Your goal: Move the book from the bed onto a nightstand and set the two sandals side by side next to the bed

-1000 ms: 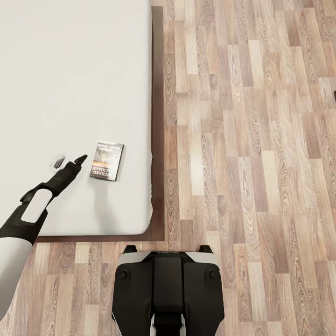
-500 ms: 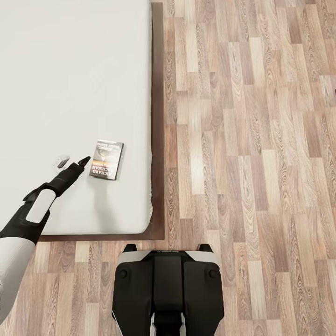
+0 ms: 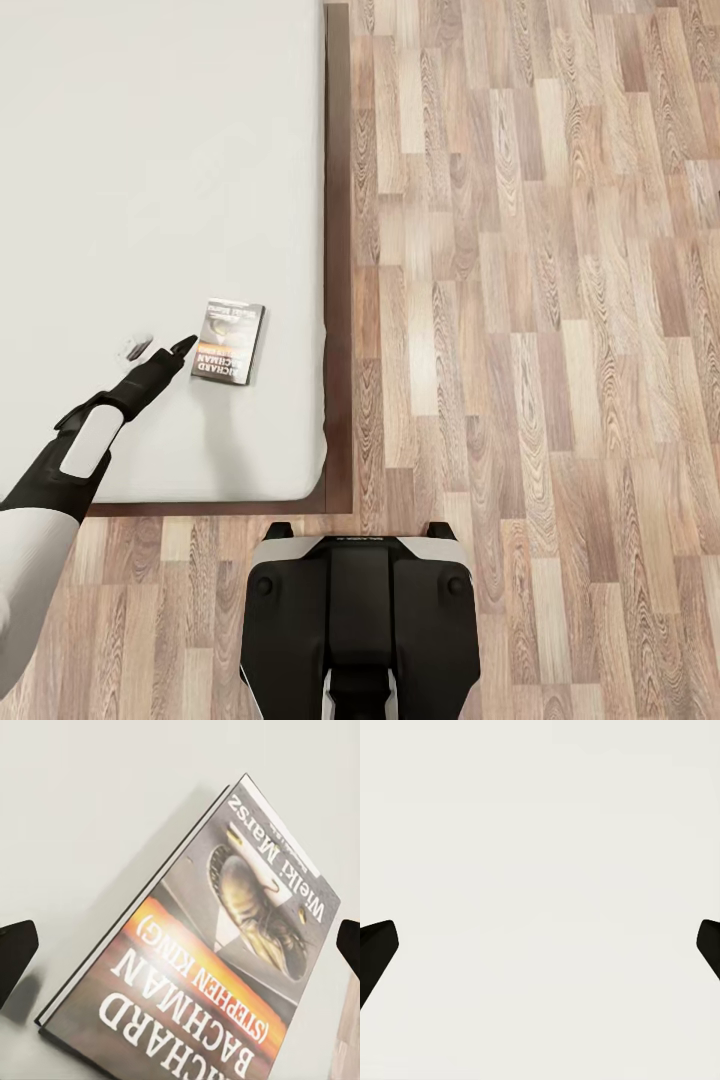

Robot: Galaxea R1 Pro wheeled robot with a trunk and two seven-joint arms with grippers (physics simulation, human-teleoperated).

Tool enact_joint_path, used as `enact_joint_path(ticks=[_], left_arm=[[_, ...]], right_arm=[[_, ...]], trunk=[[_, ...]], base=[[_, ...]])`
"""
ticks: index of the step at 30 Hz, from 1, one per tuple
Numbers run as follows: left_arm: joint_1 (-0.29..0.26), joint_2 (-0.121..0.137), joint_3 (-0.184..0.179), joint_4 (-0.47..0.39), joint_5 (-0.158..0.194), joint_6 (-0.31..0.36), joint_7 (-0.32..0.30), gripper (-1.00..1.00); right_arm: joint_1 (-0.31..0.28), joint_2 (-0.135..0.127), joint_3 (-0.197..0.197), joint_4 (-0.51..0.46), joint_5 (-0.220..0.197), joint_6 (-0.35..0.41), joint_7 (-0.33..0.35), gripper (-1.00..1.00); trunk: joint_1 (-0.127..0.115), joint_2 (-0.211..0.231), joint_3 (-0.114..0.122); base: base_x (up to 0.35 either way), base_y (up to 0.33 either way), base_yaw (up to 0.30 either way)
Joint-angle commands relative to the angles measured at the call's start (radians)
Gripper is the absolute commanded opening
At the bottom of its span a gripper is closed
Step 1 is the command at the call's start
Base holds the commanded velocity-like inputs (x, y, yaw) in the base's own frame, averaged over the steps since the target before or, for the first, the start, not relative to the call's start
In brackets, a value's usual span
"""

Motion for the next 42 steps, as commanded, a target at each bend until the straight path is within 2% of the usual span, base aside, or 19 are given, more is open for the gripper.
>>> enact_joint_path(ticks=[1,42], left_arm=[[0.000,0.000,0.000,0.000,0.010,0.006,-0.001,1.00],[0.000,0.000,0.000,-0.001,0.010,0.006,-0.002,1.00]], right_arm=[[0.000,0.000,0.008,0.002,-0.010,-0.004,0.004,1.00],[0.000,0.000,0.008,0.002,-0.010,-0.004,0.004,1.00]], trunk=[[0.001,-0.002,-0.001],[0.001,-0.002,-0.014]], base=[[0.000,0.000,0.000],[0.000,0.000,0.000]])
